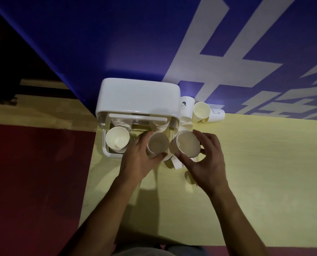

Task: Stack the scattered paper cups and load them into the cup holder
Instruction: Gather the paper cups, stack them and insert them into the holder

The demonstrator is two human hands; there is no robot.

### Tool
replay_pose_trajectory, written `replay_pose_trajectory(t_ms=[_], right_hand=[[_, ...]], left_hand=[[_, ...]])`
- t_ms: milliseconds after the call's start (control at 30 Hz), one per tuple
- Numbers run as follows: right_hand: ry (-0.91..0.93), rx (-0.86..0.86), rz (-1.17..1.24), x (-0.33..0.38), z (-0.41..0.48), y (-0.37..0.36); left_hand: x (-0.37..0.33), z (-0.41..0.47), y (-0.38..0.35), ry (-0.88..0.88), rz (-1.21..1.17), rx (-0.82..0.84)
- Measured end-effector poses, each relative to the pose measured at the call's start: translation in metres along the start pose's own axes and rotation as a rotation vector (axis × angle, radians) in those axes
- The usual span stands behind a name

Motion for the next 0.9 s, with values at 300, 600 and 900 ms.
replay_pose_trajectory(t_ms=[300,600,900], right_hand=[[0.057,-0.005,0.023,0.023,0.007,-0.005],[0.096,0.118,0.038,0.029,0.008,-0.058],[0.096,0.221,-0.094,-0.006,0.006,-0.101]], left_hand=[[0.012,0.004,-0.016,0.069,0.026,0.058],[0.013,-0.02,0.009,0.11,-0.346,-0.009],[0.012,-0.01,-0.006,0.16,-0.236,0.017]])
Point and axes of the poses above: each hand's wrist, its own z-axis towards the middle knuckle, its own y-axis out of the back of the hand, x = y × z, the point moved 9 cm from there along z, towards the middle knuckle, and after that the axes turned 3 degrees about -z, right-handed, at the moved point
